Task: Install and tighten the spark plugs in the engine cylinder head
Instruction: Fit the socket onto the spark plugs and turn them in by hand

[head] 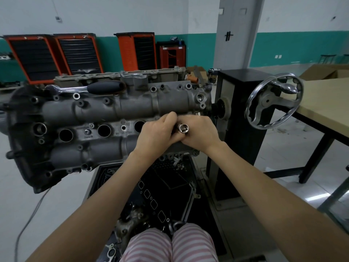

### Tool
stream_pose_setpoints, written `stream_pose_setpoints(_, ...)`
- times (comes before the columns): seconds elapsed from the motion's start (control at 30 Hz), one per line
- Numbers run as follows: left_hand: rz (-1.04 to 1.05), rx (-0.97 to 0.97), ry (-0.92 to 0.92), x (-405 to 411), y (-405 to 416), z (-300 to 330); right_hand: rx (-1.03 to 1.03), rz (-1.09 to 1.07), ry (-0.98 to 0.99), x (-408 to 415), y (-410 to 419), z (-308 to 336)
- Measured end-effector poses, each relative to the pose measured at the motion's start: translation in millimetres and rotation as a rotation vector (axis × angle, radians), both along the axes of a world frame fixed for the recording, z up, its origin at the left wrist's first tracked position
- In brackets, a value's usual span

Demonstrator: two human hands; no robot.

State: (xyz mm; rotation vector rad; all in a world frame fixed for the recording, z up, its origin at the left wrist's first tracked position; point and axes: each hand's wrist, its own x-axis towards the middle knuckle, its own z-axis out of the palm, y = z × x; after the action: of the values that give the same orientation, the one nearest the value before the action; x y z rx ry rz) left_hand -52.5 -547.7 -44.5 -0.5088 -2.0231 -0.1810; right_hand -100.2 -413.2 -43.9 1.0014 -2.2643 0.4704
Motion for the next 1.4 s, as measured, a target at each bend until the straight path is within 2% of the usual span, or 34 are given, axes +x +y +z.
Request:
stream_pose_setpoints(0.4, -0.017, 0.080, -0.068, 4.9, 4.0, 2.7, -0.010, 0.031, 0.018, 3.1, 0.1, 2.8)
stream_pose_setpoints(0.73, -0.019, 0.081, 0.053, -1.8, 0.0, -2.2, -0.061, -0.003, 0.026, 1.8, -1.0, 1.2)
stream_pose_setpoints(0.93, -0.022, 0.016, 0.019, 2.0, 1.9, -0.8, 0.013, -0.029, 0.035, 0.1, -1.7, 1.6)
stream_pose_setpoints(1.07, 0.008, 0.049, 0.007, 2.2, 2.2, -0.4, 0.036, 0.000, 0.037, -0.4, -0.5, 1.1)
stream_pose_setpoints(1.27, -0.008, 0.061, 0.049, -2.9, -1.3, -1.8, -0.093, 0.026, 0.051, 3.6, -0.3, 1.2)
stream_pose_setpoints(1.4, -0.030, 0.048, 0.049, -1.4, -0.7, -2.0, -0.069, 0.010, 0.038, 3.3, -1.0, 1.6)
